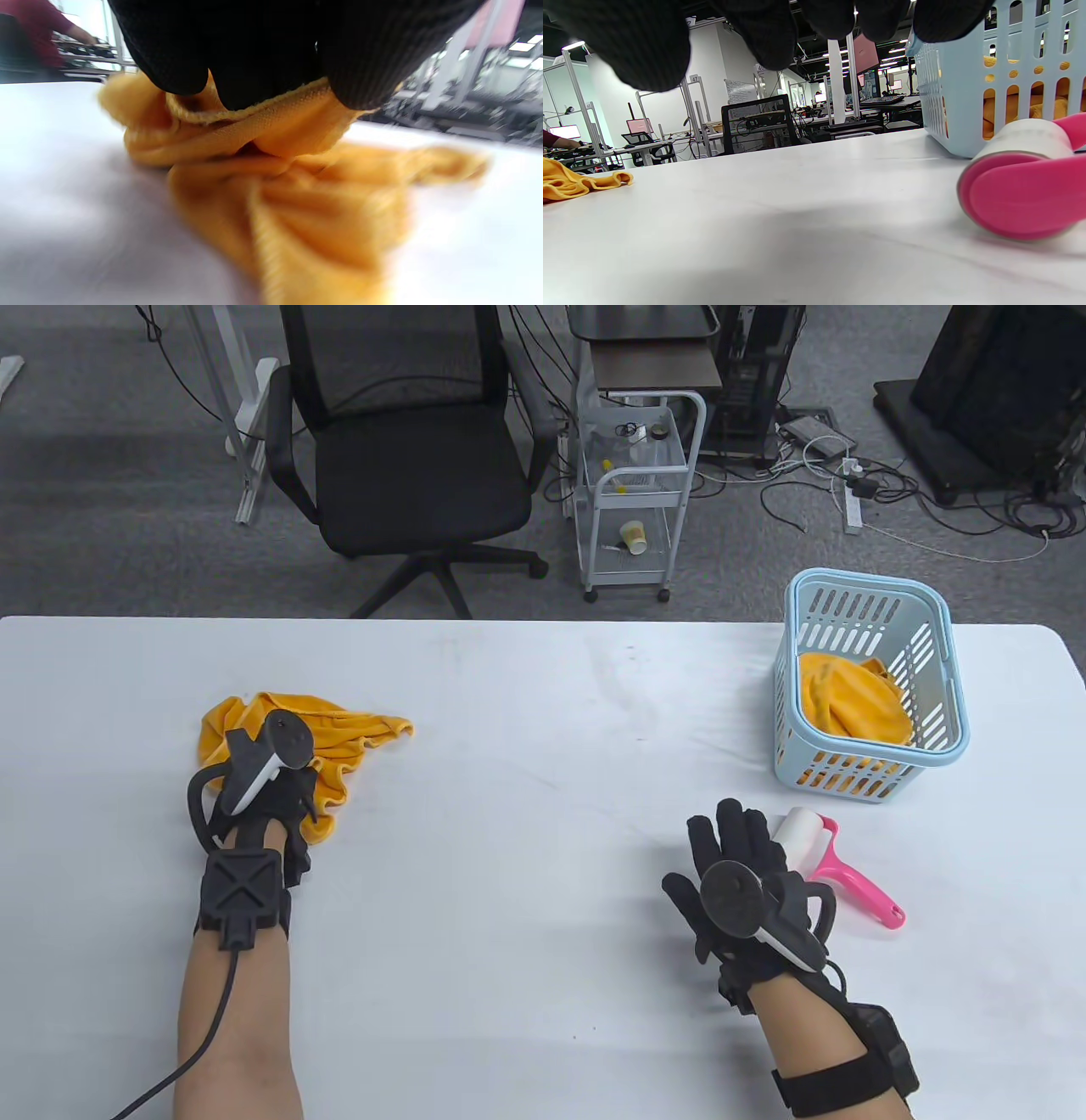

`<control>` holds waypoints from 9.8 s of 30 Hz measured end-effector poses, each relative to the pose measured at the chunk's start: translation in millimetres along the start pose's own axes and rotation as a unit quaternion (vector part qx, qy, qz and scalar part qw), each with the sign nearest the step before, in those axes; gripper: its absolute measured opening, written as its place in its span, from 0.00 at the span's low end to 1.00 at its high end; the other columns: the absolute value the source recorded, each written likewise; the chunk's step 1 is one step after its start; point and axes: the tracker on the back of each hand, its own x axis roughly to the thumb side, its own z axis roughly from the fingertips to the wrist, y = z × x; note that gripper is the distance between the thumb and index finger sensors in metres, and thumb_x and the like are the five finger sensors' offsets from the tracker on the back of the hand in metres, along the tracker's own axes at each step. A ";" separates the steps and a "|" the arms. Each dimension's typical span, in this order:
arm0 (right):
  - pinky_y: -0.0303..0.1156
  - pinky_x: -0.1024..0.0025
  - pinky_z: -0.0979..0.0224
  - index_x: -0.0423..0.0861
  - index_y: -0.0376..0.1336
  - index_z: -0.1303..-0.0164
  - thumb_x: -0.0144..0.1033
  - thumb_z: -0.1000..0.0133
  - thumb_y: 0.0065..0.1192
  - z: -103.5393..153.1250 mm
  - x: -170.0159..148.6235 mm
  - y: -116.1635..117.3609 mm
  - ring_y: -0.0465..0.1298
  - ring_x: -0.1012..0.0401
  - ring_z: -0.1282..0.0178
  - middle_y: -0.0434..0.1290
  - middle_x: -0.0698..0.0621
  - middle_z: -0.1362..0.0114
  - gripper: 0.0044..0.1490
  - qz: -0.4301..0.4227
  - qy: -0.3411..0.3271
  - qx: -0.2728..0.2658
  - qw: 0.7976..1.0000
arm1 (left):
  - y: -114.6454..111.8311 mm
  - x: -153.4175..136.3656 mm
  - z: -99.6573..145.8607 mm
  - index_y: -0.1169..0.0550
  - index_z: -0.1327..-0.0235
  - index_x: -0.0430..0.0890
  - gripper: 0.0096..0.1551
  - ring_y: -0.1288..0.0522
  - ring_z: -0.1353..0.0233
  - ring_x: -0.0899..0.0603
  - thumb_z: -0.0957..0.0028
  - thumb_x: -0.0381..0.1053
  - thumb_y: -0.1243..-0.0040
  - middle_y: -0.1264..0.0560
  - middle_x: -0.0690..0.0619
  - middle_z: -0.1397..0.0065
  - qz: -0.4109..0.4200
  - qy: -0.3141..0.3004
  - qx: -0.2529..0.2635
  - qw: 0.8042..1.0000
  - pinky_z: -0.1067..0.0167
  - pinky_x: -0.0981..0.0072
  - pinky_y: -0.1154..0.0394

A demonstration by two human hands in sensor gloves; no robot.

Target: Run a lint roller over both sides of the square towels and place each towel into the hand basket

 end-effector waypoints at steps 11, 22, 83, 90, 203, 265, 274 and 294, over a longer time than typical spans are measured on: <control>0.60 0.33 0.28 0.44 0.54 0.17 0.62 0.43 0.61 8.5 26.9 1.1 0.51 0.34 0.18 0.48 0.36 0.15 0.50 -0.030 -0.072 0.003 0.997 | 91.4 102.2 141.5 0.28 0.41 0.63 0.21 0.17 0.36 0.43 0.46 0.54 0.35 0.19 0.57 0.36 0.035 -0.240 0.113 0.963 0.30 0.37 0.28; 0.60 0.32 0.28 0.45 0.50 0.16 0.70 0.49 0.63 26.9 67.2 2.6 0.51 0.35 0.17 0.48 0.37 0.15 0.60 -0.168 -0.188 0.023 0.967 | 52.5 196.9 246.3 0.25 0.38 0.63 0.22 0.18 0.40 0.44 0.46 0.54 0.34 0.19 0.56 0.40 0.088 -0.386 0.106 0.912 0.30 0.37 0.28; 0.66 0.34 0.30 0.47 0.69 0.29 0.44 0.38 0.65 -82.9 -46.2 -219.8 0.75 0.40 0.31 0.78 0.43 0.33 0.28 -0.312 -0.094 0.020 0.945 | 219.6 40.3 183.2 0.23 0.39 0.63 0.19 0.17 0.39 0.43 0.42 0.56 0.38 0.17 0.58 0.41 0.345 -0.338 0.211 0.850 0.29 0.34 0.30; 0.66 0.34 0.30 0.49 0.72 0.32 0.44 0.42 0.71 -146.8 -62.2 -203.5 0.75 0.41 0.31 0.78 0.44 0.33 0.27 -0.343 0.025 -0.004 0.939 | 208.7 68.1 109.6 0.22 0.40 0.64 0.18 0.20 0.32 0.40 0.43 0.55 0.36 0.20 0.57 0.33 0.329 -0.280 0.183 0.883 0.28 0.31 0.33; 0.76 0.40 0.38 0.45 0.68 0.31 0.38 0.51 0.82 -1.9 95.7 1.1 0.81 0.44 0.42 0.72 0.43 0.33 0.37 0.182 -0.144 0.179 0.956 | -93.7 51.6 164.2 0.42 0.22 0.56 0.60 0.45 0.15 0.31 0.65 0.72 0.27 0.52 0.45 0.12 -0.162 -0.247 -0.209 0.932 0.27 0.25 0.44; 0.69 0.37 0.29 0.50 0.60 0.23 0.29 0.46 0.75 -116.5 84.1 21.8 0.75 0.43 0.31 0.71 0.45 0.27 0.40 0.161 -0.049 0.233 0.958 | -94.6 50.0 164.2 0.44 0.22 0.58 0.59 0.47 0.14 0.32 0.65 0.73 0.29 0.53 0.46 0.11 -0.164 -0.246 -0.211 0.932 0.26 0.25 0.44; 0.66 0.36 0.27 0.49 0.64 0.25 0.27 0.47 0.77 -115.7 18.0 -0.5 0.74 0.43 0.30 0.72 0.47 0.27 0.38 0.258 0.052 0.288 0.921 | -95.2 50.5 164.4 0.44 0.22 0.58 0.59 0.47 0.15 0.32 0.65 0.73 0.29 0.53 0.46 0.11 -0.164 -0.246 -0.211 0.932 0.26 0.25 0.44; 0.67 0.37 0.28 0.49 0.56 0.21 0.30 0.44 0.71 -151.3 118.7 58.0 0.72 0.42 0.27 0.66 0.43 0.23 0.40 0.088 -0.037 0.182 0.979 | -95.3 50.0 164.3 0.44 0.22 0.58 0.59 0.47 0.15 0.32 0.64 0.72 0.29 0.53 0.46 0.11 -0.158 -0.250 -0.212 0.931 0.26 0.25 0.45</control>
